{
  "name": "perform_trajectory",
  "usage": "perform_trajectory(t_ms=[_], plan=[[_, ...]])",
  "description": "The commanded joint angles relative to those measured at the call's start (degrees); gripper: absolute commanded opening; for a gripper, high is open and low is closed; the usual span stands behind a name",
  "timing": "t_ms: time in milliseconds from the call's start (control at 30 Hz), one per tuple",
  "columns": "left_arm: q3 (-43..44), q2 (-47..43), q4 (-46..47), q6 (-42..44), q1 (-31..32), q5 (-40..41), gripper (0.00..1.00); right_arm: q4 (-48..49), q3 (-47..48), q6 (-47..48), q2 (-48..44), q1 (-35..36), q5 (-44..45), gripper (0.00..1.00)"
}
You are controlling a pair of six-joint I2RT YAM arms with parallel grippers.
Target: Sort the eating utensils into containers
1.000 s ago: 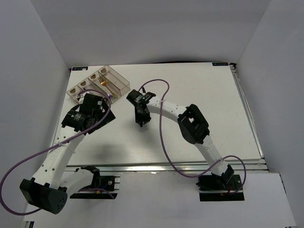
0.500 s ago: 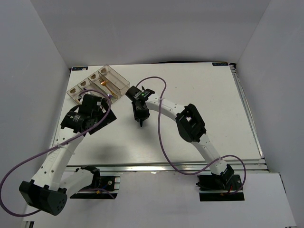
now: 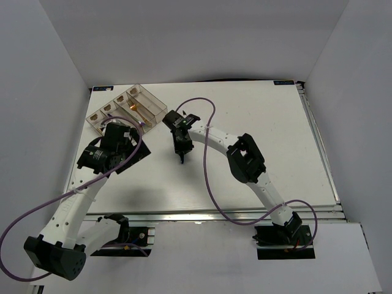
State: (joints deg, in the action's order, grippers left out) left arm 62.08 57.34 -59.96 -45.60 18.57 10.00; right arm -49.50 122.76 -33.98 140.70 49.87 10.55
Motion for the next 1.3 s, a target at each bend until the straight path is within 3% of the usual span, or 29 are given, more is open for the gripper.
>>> perform_trajectory(t_ms=[0,367,600,700,867,1267], plan=[[-1.09,-1.36,1.43,-0.62,0.24,-0.86,0.98,-7.63,-7.18,2.07,10.12,-0.56,5.19,0.36],[-1.26,-1.62,1.52,-0.10,0.24,-1.03,0.98,-8.52,-11.49,8.12,11.00,-0.38,2.30,0.34],[-1.79,-1.71,2.04,0.08,0.24,-1.74,0.98,-8.69,-10.35,10.51,13.28,-0.38,0.26,0.18],[-1.53,-1.53,2.04,0.25,0.24,-1.83,0.98,-10.17,-8.33,11.04,14.42,-0.30,1.49,0.00],[-1.70,-1.88,3.62,1.66,0.24,-3.41,0.98,-10.10,-9.29,10.42,10.04,-0.38,5.98,0.00],[-9.60,-3.99,17.76,-1.32,0.24,-12.28,0.98,-4.29,-17.55,7.17,-6.14,-0.47,1.94,0.00]])
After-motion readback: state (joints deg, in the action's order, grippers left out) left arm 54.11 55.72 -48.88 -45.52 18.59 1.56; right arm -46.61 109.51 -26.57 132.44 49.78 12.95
